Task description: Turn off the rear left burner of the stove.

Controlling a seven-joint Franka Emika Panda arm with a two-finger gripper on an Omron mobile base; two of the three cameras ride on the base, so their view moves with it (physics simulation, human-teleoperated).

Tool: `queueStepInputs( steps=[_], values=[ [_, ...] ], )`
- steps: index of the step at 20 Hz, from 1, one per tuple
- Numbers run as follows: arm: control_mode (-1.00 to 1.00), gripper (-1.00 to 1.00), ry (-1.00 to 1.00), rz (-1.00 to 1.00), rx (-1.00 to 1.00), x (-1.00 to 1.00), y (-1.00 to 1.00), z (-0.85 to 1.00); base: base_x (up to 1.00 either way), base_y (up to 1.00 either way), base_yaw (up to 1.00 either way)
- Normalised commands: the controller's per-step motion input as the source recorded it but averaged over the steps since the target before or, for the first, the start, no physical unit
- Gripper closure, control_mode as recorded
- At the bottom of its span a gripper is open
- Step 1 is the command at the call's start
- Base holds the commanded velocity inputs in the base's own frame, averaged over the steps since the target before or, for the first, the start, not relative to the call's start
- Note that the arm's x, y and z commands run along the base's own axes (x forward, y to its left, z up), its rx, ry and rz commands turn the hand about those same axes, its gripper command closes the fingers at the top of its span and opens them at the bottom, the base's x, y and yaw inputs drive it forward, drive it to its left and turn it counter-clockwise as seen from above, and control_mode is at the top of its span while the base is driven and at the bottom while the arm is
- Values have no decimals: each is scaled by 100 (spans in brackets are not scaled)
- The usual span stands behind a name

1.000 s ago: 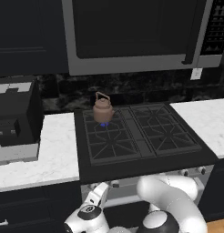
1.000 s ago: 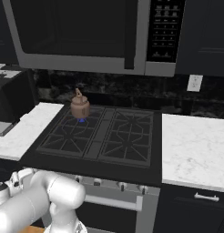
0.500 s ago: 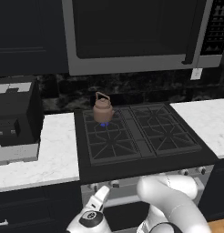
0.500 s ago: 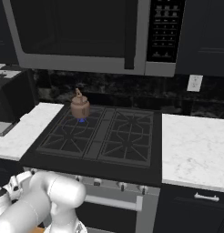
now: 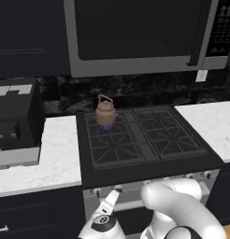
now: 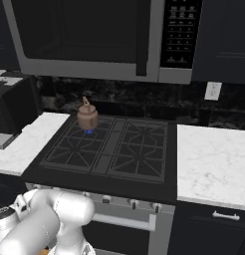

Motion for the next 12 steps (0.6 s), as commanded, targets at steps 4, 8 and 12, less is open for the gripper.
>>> queueStepInputs(
  steps=[4,8,12],
  values=[
    [-100,-100,0,4,8,0,-56,6,0,0,0],
    [-100,-100,0,0,0,0,0,0,0,0,0],
    [-100,-100,0,1,0,8,0,12,0,0,0]
  ],
)
